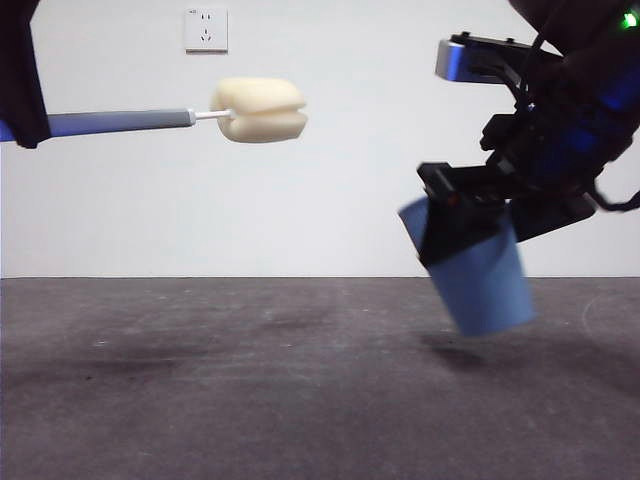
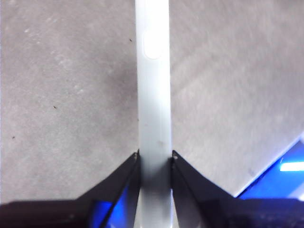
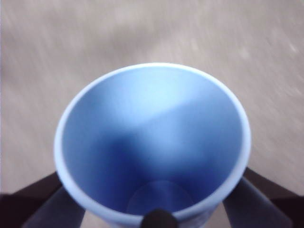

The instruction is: Pick up the cup brush,pick up the cup,insert the brush into the cup,clean the cup,put the cup brush back,put the cup back to the fixed position on the table

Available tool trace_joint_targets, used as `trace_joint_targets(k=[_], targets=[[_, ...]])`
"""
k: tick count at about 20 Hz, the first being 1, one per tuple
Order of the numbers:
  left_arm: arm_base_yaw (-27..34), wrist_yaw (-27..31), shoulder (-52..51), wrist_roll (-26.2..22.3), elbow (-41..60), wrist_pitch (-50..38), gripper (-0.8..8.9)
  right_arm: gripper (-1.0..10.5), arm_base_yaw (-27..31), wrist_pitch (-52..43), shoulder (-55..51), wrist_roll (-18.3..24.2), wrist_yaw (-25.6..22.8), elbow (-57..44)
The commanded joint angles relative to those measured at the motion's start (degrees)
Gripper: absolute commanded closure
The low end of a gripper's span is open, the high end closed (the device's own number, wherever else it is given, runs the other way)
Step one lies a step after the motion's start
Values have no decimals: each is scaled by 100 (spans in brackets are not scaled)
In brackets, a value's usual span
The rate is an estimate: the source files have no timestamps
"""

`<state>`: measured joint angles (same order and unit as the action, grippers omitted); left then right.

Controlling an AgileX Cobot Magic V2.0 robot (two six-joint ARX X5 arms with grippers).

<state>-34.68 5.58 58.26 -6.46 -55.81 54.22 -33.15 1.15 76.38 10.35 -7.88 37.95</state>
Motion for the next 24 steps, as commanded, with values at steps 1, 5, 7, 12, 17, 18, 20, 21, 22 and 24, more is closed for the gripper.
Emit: trace_joint_targets(k=[1,5,7,12,17,18,20,21,22,24], targets=[[-11,-24,22,-575,24,181,823,963,-323,1058,20,887,-595,332],[-13,-516,125,-1272,24,710,823,963,-920,1899,22,2055,-1676,710],[-26,-730,164,-1331,24,850,822,963,-1143,2090,20,2446,-2035,826],[-175,-1062,223,-1329,24,850,822,963,-1624,2218,22,3375,-2767,846],[-629,-1185,590,-1113,24,841,822,963,-1729,2203,22,3672,-3195,846],[-719,-1185,680,-1043,24,789,822,963,-1729,2234,22,3694,-3200,846],[-868,-1185,839,-870,24,573,822,963,-1744,2317,22,3827,-3246,846],[-929,-1189,914,-811,24,455,822,963,-1794,2339,24,3899,-3285,846],[-970,-1187,957,-793,24,380,822,963,-1836,2339,22,3963,-3296,846],[-1040,-1191,1043,-750,24,269,822,963,-1912,2339,22,4135,-3303,846]])
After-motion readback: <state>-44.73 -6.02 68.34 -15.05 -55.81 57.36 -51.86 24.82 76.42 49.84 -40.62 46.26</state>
